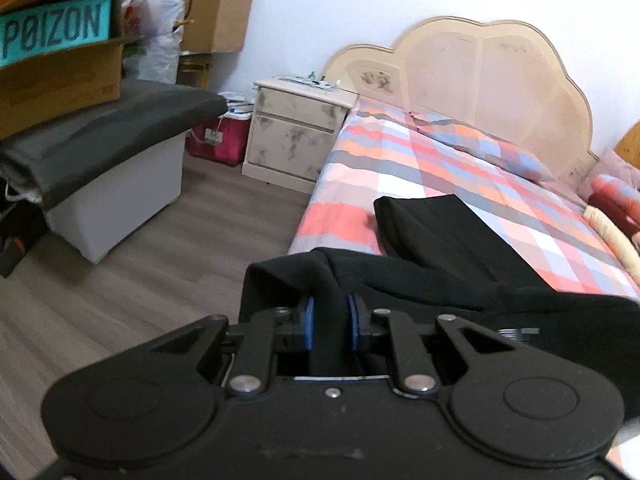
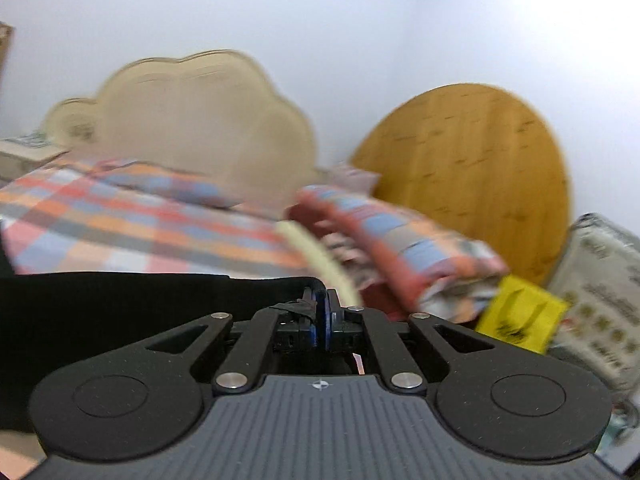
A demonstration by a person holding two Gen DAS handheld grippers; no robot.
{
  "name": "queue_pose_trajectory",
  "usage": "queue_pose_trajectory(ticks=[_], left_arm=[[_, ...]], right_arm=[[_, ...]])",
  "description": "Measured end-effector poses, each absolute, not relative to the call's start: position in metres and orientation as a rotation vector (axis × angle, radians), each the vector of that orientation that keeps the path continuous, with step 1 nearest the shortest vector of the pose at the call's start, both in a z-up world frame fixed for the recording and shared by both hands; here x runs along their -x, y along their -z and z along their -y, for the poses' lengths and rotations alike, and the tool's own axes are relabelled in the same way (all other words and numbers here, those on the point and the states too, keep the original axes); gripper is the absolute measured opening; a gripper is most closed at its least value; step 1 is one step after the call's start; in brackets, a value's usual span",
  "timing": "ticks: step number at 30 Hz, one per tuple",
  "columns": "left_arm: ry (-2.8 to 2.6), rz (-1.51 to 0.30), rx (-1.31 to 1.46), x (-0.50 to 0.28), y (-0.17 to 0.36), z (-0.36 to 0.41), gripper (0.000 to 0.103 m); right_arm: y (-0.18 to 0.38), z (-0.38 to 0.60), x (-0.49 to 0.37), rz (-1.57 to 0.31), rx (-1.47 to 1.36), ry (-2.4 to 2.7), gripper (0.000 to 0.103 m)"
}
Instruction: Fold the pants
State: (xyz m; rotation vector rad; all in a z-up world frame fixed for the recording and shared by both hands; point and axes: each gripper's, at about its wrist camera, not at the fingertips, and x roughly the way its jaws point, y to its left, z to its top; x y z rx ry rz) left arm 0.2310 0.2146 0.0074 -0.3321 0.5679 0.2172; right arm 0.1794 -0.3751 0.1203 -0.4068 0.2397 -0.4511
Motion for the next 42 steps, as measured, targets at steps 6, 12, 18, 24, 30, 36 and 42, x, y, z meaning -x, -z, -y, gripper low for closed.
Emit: queue_pose_trajectory(ticks=[6,12,18,24,30,36,42], left_arm=[[-0.238,-0.591,0.382,-0.244,0.007,-0.224,0.016],[-0.258,-0.649,0.365,-0.269,0.035,-0.228,0.016],[-0.257,-0.707,0.362,-0.283,0.061,-0.233,0.017],[-0.274,-0.71,0.407,-0.278,0.06,-0.243,0.045],[-0.26,-0.586,0.562,-0.24,0.025,-0.257,0.063],[-0.138,-0.552,0.481,-0.217,-0.014,-0.243,0.078],[-0.022,-0.573,0.344,-0.188,-0.04,-0.222,0.08]], right_arm=[[-0.129,0.396,-0.223,-0.253,0.366,0.519,0.004],[-0.078,0.384,-0.303,-0.348,0.427,0.539,0.004],[-0.009,0.378,-0.375,-0.455,0.466,0.579,0.005],[0.024,0.388,-0.406,-0.513,0.406,0.659,0.051],[0.002,0.38,-0.376,-0.409,0.309,0.55,0.087],[-0.026,0.343,-0.329,-0.425,0.181,0.269,0.091],[-0.04,0.272,-0.287,-0.456,0.192,-0.035,0.095]])
